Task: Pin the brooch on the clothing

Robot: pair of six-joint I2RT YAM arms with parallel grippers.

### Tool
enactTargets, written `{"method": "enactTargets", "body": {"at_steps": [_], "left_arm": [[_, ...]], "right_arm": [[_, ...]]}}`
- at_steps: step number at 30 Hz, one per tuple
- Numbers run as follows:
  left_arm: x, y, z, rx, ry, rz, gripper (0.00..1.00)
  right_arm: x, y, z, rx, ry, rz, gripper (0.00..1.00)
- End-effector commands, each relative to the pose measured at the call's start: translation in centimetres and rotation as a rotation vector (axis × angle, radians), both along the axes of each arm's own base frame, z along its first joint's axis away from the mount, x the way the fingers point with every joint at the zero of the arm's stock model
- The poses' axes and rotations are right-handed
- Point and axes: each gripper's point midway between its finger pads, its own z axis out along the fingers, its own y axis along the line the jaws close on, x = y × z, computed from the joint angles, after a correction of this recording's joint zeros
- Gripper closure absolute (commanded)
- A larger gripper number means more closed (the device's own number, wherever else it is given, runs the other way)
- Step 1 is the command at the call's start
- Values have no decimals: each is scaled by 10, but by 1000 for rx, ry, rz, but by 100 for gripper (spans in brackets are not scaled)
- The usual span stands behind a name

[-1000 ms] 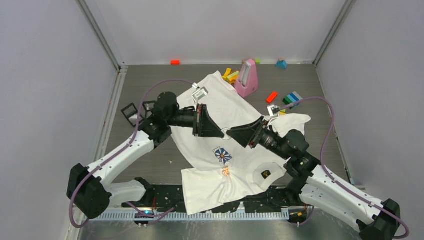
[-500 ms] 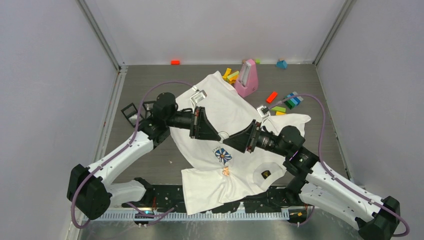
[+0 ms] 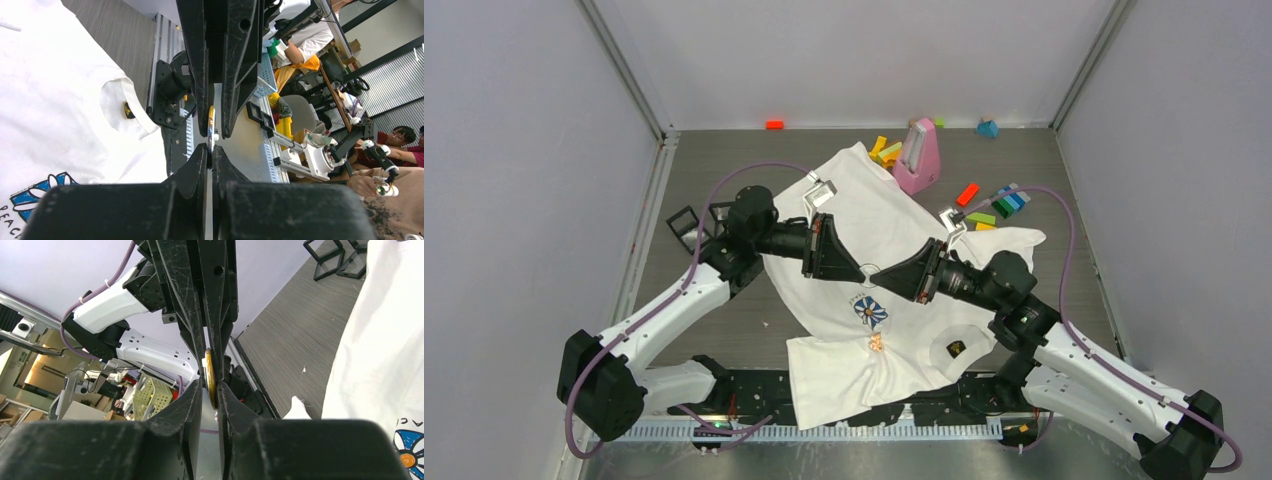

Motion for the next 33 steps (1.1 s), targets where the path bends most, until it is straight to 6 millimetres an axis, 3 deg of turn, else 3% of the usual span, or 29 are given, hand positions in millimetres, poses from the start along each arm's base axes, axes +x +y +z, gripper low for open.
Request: {"method": "enactTargets", "body": {"at_steps": [1, 12, 21, 29, 33], "left_arm": [[-7, 5, 12, -40, -46, -20, 100], [-9, 3, 10, -36, -36, -41, 100], [-15, -3, 3, -23, -13, -78, 100], [-12, -5, -1, -13, 1, -73, 100], [-9, -6, -4, -5, 13, -63, 100]], "right_arm": [[5, -1, 2, 8, -14, -25, 80], [45, -14, -48, -229, 98, -245, 93], [70, -15, -83, -401, 187, -340, 96], [75, -15, -104, -475, 214, -346, 96], [75, -13, -106, -482, 206, -338, 95]]}}
